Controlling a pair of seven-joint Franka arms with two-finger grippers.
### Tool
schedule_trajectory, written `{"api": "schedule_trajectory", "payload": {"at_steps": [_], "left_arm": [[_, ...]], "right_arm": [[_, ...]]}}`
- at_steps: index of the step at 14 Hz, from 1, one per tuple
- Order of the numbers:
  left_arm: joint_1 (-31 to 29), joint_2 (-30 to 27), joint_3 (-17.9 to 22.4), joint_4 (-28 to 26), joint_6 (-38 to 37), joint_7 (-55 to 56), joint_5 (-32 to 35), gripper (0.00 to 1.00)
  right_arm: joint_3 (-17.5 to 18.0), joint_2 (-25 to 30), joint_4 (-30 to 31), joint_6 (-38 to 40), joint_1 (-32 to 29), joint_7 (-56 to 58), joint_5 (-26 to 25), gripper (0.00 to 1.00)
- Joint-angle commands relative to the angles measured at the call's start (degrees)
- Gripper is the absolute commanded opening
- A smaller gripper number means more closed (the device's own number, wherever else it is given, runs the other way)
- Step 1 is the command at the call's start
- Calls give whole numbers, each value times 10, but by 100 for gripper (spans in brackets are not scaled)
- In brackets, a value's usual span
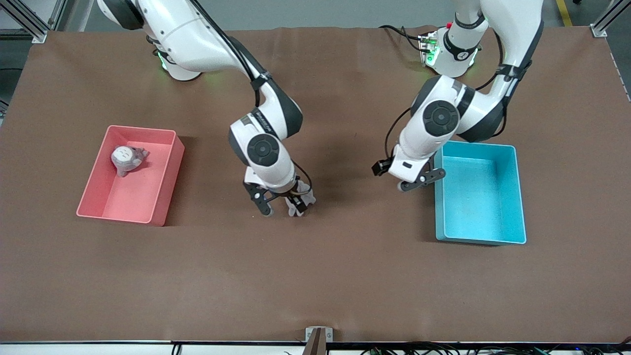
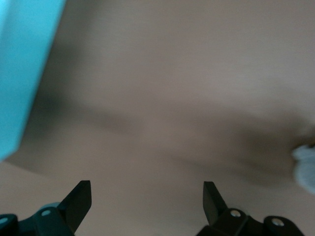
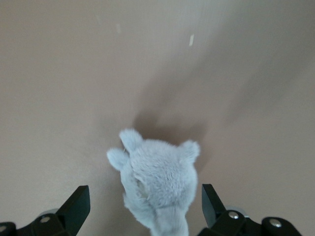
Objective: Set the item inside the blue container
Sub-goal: 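Carry the plush to mid-table with the right gripper while the left gripper approaches, then set the plush down with the right gripper while the left gripper grasps it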
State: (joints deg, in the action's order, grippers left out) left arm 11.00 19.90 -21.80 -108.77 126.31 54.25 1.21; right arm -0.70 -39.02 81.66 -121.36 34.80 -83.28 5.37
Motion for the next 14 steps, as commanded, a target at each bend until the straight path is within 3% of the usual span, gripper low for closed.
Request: {"api": "schedule_trajectory", "payload": {"at_steps": [1, 3, 5, 8, 9, 11, 14], "left_arm": [[45, 107, 1, 147, -7, 115, -5, 100], [80, 179, 2, 232, -7, 208, -2, 100], [113, 225, 7, 291, 9, 277, -2, 100], [149, 261, 10, 296, 116, 383, -2, 100], [176, 273, 36, 296, 143, 440, -1, 100], [233, 284, 89, 296, 148, 500, -6, 100], [255, 298, 99, 296, 183, 596, -2, 100]], "right_arm": [[8, 75, 18, 111, -60, 145, -1, 100], [8, 120, 43, 155, -106, 258, -2, 100], [6, 175, 112, 156, -155, 383, -8, 100], [4, 236, 192, 154, -212, 528, -72, 100], [4, 252, 215, 153, -232, 563, -84, 100], [4, 272, 251, 151, -277, 608, -105, 100], [5, 288, 286, 132, -351, 615, -122, 100]]}}
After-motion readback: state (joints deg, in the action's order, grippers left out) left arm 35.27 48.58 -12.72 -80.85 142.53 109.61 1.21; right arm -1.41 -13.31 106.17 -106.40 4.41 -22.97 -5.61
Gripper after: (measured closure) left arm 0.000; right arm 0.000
